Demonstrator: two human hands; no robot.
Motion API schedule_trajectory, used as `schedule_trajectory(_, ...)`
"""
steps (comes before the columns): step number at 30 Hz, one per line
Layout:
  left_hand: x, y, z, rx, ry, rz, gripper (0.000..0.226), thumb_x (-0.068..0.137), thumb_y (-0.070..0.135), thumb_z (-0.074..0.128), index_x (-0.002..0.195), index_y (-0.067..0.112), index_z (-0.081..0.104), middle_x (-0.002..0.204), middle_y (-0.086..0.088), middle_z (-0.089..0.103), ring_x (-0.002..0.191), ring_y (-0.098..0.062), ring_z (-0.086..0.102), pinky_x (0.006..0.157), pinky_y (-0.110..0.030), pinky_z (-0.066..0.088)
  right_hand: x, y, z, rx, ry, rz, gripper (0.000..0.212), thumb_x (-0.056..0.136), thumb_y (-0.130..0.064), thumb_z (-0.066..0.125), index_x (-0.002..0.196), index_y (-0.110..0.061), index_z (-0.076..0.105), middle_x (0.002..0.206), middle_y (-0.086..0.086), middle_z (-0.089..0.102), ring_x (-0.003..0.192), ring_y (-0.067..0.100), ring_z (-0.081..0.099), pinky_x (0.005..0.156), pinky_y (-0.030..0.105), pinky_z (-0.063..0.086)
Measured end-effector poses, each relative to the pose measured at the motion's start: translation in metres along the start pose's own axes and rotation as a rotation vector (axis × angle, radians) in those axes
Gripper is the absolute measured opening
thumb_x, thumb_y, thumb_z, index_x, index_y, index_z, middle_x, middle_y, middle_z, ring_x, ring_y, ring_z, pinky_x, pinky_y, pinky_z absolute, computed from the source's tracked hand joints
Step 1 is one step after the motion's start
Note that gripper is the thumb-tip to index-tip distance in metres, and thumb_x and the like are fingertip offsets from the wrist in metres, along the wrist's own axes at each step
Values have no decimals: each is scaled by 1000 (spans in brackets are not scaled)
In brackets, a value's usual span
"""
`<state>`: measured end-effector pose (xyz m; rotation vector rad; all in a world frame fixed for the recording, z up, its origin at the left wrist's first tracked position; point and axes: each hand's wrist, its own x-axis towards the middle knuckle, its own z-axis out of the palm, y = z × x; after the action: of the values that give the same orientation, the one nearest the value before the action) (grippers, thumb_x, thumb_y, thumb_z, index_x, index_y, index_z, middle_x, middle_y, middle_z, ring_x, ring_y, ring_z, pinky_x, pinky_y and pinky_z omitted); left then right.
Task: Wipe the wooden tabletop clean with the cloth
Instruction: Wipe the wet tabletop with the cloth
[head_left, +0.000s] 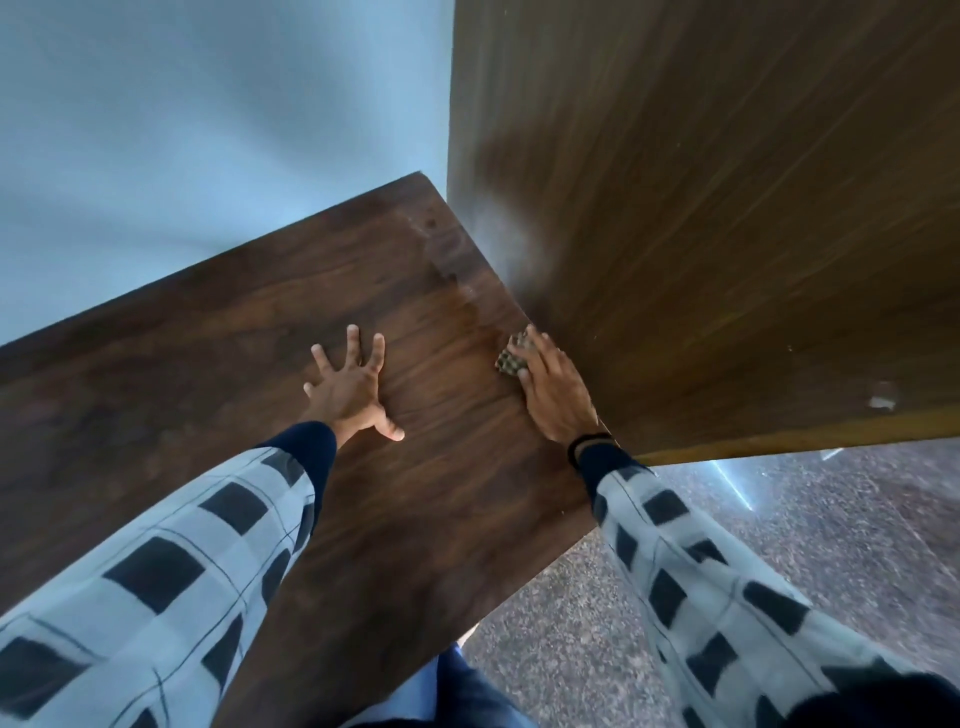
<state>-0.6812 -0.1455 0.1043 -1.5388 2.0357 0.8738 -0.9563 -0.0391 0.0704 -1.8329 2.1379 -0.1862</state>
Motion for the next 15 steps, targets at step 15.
schedule_trajectory(15, 0, 1, -2, -5, -1, -2, 154, 53, 44, 96, 156, 35, -18, 159, 4, -36, 144, -51, -24, 107, -76, 15, 30, -21, -1, 10, 48, 5, 46, 109, -19, 38, 155, -22, 38, 170, 6, 15, 156, 24, 16, 128, 41, 13)
